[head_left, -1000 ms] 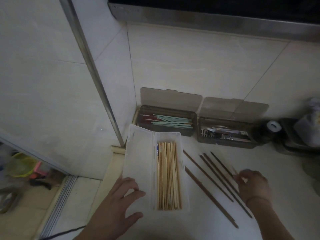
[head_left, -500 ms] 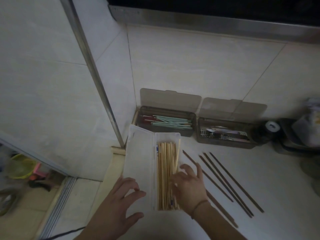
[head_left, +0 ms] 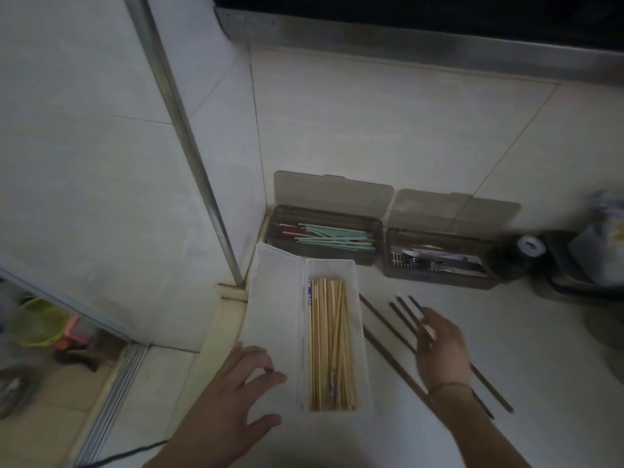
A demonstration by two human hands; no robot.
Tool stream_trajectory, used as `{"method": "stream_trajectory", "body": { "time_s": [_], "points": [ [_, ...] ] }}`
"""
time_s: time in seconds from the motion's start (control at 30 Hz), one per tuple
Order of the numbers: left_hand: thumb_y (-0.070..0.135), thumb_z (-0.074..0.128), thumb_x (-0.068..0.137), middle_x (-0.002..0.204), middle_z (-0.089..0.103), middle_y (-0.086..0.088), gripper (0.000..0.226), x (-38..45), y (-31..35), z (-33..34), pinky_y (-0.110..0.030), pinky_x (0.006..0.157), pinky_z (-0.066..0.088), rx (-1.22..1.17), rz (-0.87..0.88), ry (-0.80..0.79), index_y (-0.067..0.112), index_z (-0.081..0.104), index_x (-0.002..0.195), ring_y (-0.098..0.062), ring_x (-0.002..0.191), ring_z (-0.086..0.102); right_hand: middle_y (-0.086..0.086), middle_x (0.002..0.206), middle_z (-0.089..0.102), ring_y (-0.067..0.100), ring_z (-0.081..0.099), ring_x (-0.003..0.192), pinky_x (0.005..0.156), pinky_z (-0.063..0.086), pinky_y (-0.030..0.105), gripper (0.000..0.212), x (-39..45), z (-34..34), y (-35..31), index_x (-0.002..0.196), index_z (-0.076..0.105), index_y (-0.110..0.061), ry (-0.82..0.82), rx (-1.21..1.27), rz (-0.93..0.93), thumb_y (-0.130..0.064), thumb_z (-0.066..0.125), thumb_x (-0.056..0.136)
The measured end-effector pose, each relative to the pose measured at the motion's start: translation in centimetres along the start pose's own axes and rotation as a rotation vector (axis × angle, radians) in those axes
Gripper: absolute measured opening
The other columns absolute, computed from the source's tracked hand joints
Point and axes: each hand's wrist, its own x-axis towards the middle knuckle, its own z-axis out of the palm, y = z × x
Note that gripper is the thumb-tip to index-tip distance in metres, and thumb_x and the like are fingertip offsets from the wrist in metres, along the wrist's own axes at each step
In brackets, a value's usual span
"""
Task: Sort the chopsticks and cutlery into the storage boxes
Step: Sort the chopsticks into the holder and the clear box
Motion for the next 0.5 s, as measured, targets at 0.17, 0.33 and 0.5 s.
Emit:
{"method": "stream_trajectory", "body": {
  "time_s": [0.17, 0.33, 0.5],
  "points": [
    [0.053, 0.068, 0.073, 0.108, 0.053, 0.007, 0.044, 0.1, 0.0, 0.0, -0.037, 0.113, 0.025, -0.004, -0.002, -0.011, 0.025, 0.067, 0.107, -0.010, 0.115, 0.048, 0.009, 0.120, 0.056, 0.029, 0.052, 0.106, 0.087, 0.048, 0.040, 0.042, 0.8, -2.3, 6.3, 0.133, 0.049, -0.023, -0.259, -0.370, 0.376, -0.018, 0.049, 0.091],
    [0.053, 0.067, 0.073, 0.107, 0.055, 0.006, 0.044, 0.0, 0.0, -0.1, -0.035, 0.114, 0.024, 0.003, -0.011, -0.013, 0.024, 0.068, 0.106, -0.010, 0.115, 0.048, 0.006, 0.115, 0.057, 0.026, 0.056, 0.103, 0.085, 0.048, 0.034, 0.036, 0.7, -2.8, 6.5, 0.121, 0.053, -0.021, -0.377, -0.492, 0.331, -0.007, 0.041, 0.090],
    [0.052, 0.068, 0.073, 0.108, 0.053, 0.006, 0.044, 0.1, 0.0, 0.0, -0.037, 0.113, 0.026, -0.007, 0.001, -0.010, 0.023, 0.067, 0.106, -0.011, 0.114, 0.048, 0.012, 0.103, 0.047, 0.024, 0.049, 0.075, 0.069, 0.043, 0.034, 0.055, 1.8, -4.6, 2.8, 0.122, 0.046, -0.016, -0.216, -0.125, 0.317, 0.016, 0.044, 0.077]
  ]
}}
